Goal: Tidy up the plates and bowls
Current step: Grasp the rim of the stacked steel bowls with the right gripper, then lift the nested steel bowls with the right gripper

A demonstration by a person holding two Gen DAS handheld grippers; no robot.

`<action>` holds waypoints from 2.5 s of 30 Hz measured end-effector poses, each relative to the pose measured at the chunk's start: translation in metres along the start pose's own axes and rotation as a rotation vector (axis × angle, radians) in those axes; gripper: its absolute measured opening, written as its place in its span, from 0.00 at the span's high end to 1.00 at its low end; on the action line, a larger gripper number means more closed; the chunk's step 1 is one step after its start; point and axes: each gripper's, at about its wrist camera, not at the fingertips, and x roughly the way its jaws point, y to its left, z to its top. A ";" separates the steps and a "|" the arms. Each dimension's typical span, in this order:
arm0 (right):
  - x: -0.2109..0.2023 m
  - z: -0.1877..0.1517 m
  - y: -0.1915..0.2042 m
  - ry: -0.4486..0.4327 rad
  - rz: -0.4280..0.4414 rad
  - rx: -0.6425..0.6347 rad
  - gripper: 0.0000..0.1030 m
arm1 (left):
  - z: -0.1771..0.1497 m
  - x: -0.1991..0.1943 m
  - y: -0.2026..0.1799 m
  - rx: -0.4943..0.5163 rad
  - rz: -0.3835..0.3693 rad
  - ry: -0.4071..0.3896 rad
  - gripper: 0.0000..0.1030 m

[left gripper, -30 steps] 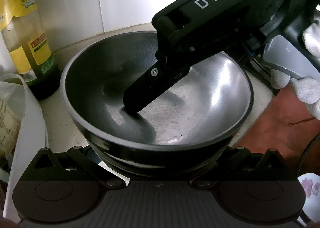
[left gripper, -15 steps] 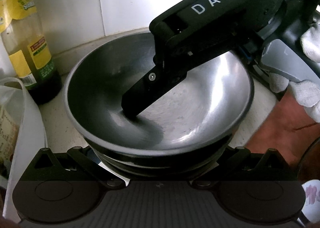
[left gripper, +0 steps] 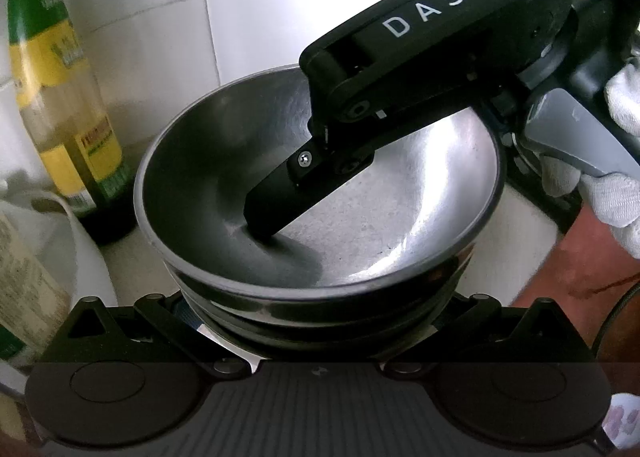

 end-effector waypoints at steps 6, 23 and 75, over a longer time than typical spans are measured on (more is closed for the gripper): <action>-0.017 0.006 0.012 -0.031 0.005 -0.032 0.35 | 0.000 -0.020 -0.009 0.009 0.027 -0.033 0.00; -0.081 -0.004 0.059 -0.130 0.028 -0.119 0.35 | -0.020 -0.116 -0.065 0.057 0.116 -0.127 0.00; -0.165 -0.209 0.146 -0.105 0.077 -0.206 0.35 | -0.167 -0.333 -0.229 0.035 0.173 -0.097 0.00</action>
